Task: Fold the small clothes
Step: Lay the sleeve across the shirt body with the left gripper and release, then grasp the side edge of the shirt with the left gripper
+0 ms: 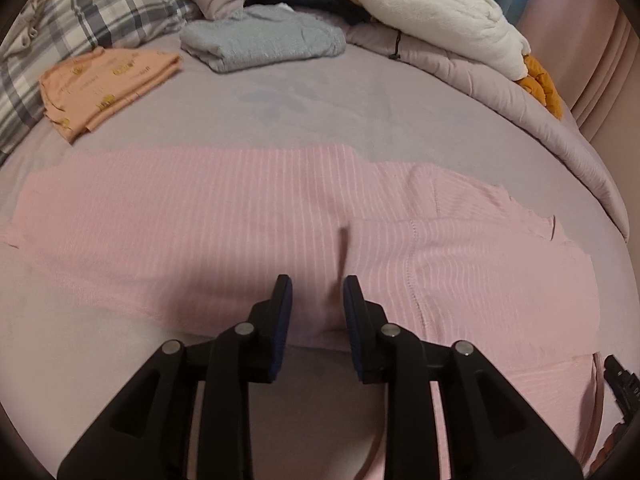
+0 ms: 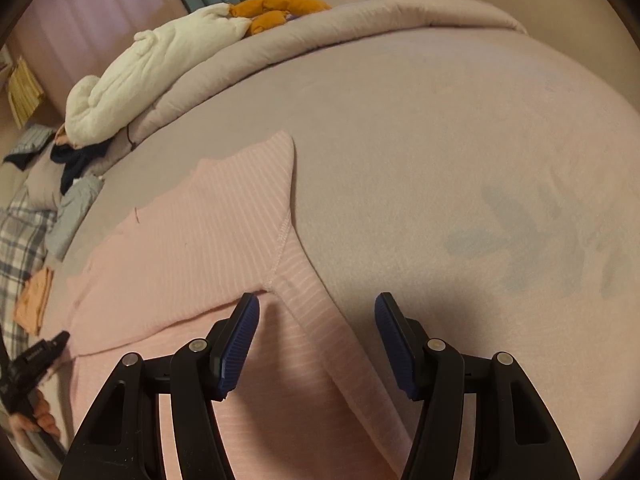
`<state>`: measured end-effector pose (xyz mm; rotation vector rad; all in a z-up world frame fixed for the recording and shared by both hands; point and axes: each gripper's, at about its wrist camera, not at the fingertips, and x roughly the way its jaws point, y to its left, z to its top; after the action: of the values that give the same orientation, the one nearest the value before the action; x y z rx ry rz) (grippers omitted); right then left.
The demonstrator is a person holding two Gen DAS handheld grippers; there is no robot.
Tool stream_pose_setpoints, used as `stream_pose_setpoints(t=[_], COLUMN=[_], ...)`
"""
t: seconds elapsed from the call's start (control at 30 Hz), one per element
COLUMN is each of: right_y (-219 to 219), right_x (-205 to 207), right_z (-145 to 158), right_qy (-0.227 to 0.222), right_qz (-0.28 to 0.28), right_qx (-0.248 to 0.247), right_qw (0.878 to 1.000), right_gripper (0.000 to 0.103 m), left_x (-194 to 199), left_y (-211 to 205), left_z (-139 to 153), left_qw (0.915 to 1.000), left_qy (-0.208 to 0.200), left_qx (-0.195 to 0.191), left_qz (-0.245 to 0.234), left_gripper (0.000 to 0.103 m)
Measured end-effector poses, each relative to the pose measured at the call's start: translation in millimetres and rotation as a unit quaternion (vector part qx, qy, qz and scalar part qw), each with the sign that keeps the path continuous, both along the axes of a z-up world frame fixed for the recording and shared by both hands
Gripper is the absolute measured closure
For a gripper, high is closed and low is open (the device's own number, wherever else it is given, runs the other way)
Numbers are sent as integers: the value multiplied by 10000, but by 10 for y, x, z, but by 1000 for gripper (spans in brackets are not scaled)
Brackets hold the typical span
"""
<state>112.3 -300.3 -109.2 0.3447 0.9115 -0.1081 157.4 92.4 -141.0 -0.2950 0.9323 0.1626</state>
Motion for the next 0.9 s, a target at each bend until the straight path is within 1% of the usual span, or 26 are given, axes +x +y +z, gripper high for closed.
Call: stream_pose_setpoints(t=[0.07, 0.1, 0.13, 0.2, 0.27, 0.3, 0.33, 0.37, 0.4, 0.43, 0.47, 0.5, 0.53, 0.57, 0.6, 0.63, 0.7, 0.77, 0.83, 0.9], right_y=[37, 61, 76, 123, 184, 223, 253, 312, 353, 396, 452, 511, 571, 615, 679, 732, 819, 901, 960, 1012], right_x=[-40, -67, -86, -149, -211, -248, -285, -332, -356, -377, -404, -424, -441, -455, -481, -495, -490, -495, -504, -547], right_z=[110, 184, 244, 410, 557, 634, 698, 786, 840, 892, 945, 988, 1016, 1028, 1038, 1034, 993, 929, 891, 867], right_qy=[-113, -182, -248, -440, -627, -737, -824, -937, -1025, -1099, -1155, -1193, -1230, -1263, -1311, -1328, -1285, -1247, -1227, -1202], right_qz=[36, 58, 80, 166, 273, 354, 431, 533, 599, 664, 743, 816, 873, 904, 925, 959, 1129, 1305, 1420, 1493], right_qx=[-192, -277, -321, -379, -407, -413, -416, -435, -450, -473, -511, -549, -618, -701, -792, -821, -714, -540, -459, -420], right_qw=[9997, 9994, 9991, 9982, 9968, 9958, 9948, 9932, 9919, 9906, 9892, 9880, 9866, 9854, 9839, 9831, 9827, 9821, 9812, 9806], right_gripper=[43, 43, 43, 43, 42, 41, 34, 29, 28, 27, 25, 22, 15, 11, 11, 10, 10, 10, 10, 10], left_x=[-85, -132, -201, -346, -450, -530, -562, -642, -689, -742, -812, -849, -879, -917, -962, -997, -1047, -1111, -1198, -1273], left_y=[58, 86, 117, 148, 137, 130, 110, 103, 93, 89, 96, 97, 110, 131, 158, 187, 249, 300, 396, 552], left_z=[88, 142, 221, 388, 528, 626, 680, 767, 815, 862, 909, 925, 931, 911, 865, 796, 676, 606, 546, 504], left_qw=[9998, 9996, 9992, 9983, 9977, 9974, 9973, 9967, 9962, 9956, 9947, 9942, 9936, 9926, 9922, 9930, 9938, 9938, 9935, 9912], left_qy=[-11, -32, -95, -277, -431, -503, -545, -652, -722, -794, -867, -903, -949, -1019, -1037, -943, -752, -680, -663, -699], left_qx=[-164, -261, -360, -468, -511, -500, -488, -479, -482, -505, -548, -576, -613, -665, -698, -707, -790, -822, -762, -750], left_qz=[55, 94, 145, 208, 145, 94, 74, 37, 9, -20, -31, -27, -26, -29, 18, 106, 198, 308, 524, 838], left_gripper=[74, 66, 53, 38, 32, 26, 21, 20, 17, 11, 9, 4, 1, 1, 1, 1, 1, 1, 1, 1])
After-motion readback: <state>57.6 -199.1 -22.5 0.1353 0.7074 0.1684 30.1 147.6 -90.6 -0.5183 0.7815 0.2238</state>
